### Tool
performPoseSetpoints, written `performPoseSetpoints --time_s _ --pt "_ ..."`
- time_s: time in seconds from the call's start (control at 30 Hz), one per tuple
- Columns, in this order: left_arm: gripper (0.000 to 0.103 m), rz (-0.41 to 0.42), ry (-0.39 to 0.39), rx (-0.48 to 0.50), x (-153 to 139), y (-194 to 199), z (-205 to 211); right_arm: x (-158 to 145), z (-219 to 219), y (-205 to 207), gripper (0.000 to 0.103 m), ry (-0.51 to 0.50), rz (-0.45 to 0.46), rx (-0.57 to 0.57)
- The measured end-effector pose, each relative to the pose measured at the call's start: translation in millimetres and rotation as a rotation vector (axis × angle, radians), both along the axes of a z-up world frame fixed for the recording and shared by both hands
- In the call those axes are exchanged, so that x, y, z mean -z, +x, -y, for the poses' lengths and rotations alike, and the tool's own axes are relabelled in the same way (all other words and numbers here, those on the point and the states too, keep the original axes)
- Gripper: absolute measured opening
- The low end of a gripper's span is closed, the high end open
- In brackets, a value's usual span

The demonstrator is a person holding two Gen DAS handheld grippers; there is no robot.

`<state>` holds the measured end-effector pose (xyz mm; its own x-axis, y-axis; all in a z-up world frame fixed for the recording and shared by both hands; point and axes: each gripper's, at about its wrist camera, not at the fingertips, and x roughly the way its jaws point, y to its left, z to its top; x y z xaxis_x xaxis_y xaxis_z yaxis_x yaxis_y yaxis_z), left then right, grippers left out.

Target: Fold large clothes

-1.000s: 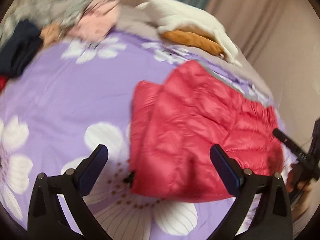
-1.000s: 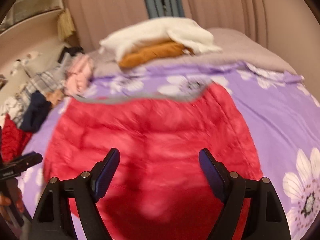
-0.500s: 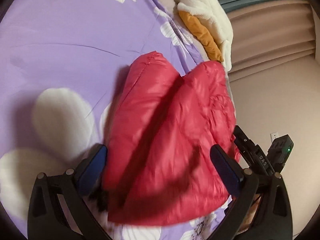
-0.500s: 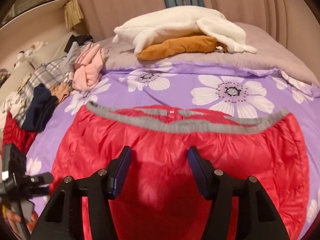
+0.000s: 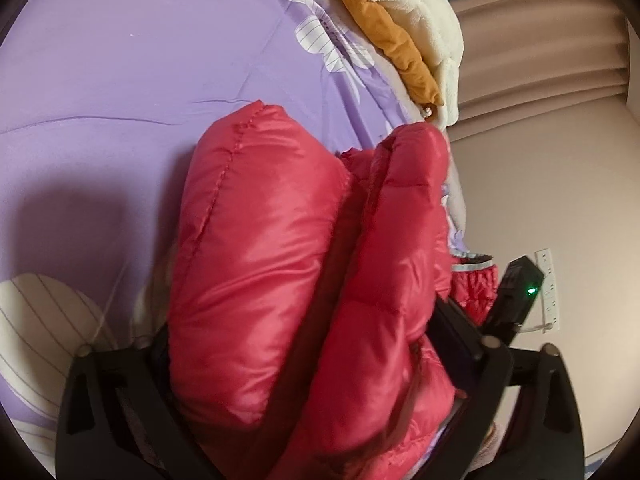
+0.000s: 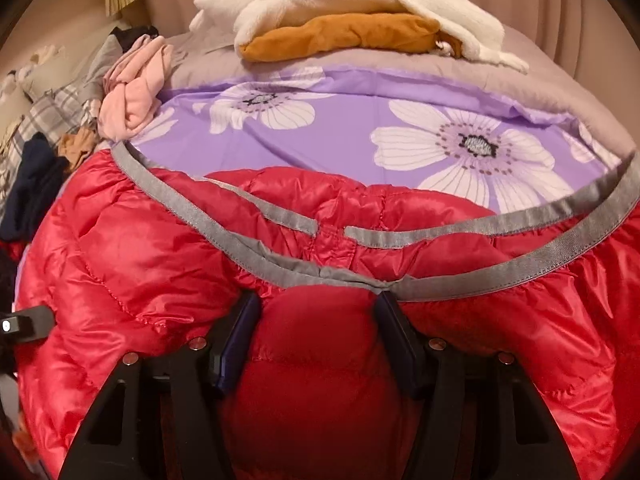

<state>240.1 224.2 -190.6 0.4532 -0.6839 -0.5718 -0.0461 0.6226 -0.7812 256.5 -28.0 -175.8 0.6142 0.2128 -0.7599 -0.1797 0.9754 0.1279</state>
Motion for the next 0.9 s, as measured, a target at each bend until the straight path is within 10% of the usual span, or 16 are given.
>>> performPoseSetpoints --time_s 0.27,0.7,0.9 --pt "0.053 0.078 0.114 0.004 -37 -17 7 -4 3 -1 0.061 0.005 0.014 0.005" --pt "0.047 0.180 0.328 0.049 -89 -19 51 -61 52 -62 0.060 0.140 0.153 0.001" --pt "0.046 0.181 0.410 0.044 -111 -30 71 -39 49 -63 0.037 0.121 0.057 -0.067"
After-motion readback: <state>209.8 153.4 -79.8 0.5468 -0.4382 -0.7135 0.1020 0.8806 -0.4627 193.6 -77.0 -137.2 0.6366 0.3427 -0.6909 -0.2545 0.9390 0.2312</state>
